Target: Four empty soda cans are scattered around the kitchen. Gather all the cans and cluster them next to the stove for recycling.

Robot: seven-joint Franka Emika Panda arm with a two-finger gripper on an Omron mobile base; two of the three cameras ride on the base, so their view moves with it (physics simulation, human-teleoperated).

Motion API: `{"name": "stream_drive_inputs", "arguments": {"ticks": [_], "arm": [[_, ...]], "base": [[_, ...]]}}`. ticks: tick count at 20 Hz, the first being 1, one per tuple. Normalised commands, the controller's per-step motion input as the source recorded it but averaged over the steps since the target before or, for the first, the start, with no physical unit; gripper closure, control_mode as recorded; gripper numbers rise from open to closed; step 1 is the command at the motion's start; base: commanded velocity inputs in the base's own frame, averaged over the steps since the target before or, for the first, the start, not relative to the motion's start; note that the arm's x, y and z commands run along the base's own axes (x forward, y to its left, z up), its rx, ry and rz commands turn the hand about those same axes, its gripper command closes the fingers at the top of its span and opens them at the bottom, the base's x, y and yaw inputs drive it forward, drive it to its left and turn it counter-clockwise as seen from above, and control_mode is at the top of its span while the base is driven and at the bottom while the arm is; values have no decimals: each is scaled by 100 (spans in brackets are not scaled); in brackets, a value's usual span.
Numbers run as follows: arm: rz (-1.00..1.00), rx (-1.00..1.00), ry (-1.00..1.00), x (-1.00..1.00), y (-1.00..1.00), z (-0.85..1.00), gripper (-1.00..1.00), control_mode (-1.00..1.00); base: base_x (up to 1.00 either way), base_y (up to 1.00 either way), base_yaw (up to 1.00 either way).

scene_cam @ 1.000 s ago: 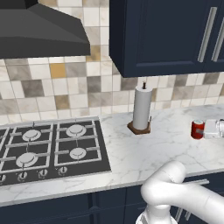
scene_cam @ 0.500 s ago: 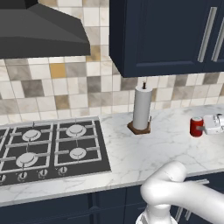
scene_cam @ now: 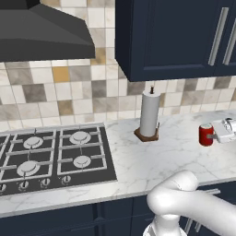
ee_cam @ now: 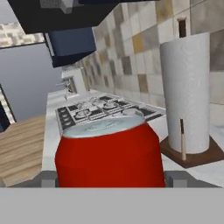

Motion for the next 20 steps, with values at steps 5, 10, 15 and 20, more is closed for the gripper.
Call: {"name": "stream_drive_inputs", "arguments": {"ticks": [5, 10, 15, 20], "arm": [[0, -8, -1, -28, 31, 43, 100, -100], [0, -9, 4, -3, 44, 35, 100, -100], [12, 4, 5, 34, 27, 0, 100, -100], [13, 7, 2, 24, 35, 0, 100, -100]], "base": [[0, 0, 0], [0, 0, 0], [0, 0, 0], [0, 0, 0]]}}
